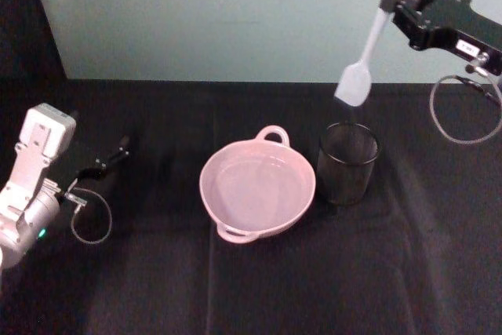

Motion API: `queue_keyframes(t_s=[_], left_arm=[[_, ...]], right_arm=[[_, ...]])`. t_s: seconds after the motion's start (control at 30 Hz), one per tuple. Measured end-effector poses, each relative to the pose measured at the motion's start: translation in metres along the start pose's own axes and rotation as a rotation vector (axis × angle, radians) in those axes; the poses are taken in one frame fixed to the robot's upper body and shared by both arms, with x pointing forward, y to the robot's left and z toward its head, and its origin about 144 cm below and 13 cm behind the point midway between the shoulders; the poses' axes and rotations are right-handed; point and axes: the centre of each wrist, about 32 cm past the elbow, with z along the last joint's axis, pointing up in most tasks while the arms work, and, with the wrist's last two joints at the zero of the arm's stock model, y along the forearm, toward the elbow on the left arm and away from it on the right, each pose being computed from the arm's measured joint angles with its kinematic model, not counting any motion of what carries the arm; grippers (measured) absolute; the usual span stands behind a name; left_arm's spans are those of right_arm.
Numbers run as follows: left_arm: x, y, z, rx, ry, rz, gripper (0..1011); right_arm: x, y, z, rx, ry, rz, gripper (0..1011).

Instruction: Use the one hand to pick up the spoon and stir the clear water in the bowl.

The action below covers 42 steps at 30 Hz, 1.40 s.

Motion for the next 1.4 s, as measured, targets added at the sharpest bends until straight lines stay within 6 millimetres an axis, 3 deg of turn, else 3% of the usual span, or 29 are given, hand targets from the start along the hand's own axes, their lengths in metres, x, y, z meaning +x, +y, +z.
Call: queue_keyframes(t_s=[0.23, 0.4, 0.67, 0.97, 1.4], left_arm=[[0.0, 0.0, 0.0, 0.0, 0.0, 0.0, 1011], [0.0, 0.0, 0.0, 0.0, 0.0, 0.0, 1011], [0.0, 0.0, 0.0, 0.0, 0.0, 0.0, 1011], [0.0, 0.0, 0.0, 0.0, 0.0, 0.0, 1011], [0.0, 0.0, 0.0, 0.0, 0.0, 0.0, 1011]], right_arm=[[-0.018, 0.024, -0.001, -0.007, -0.027, 0.096, 117], [-0.036, 0.045, -0.023, -0.035, 0.004, 0.2, 117], [-0.049, 0.051, -0.064, -0.068, 0.023, 0.257, 117], [-0.046, 0.05, -0.103, -0.1, 0.023, 0.259, 117], [-0.063, 0.069, -0.128, -0.082, 0.056, 0.315, 117]])
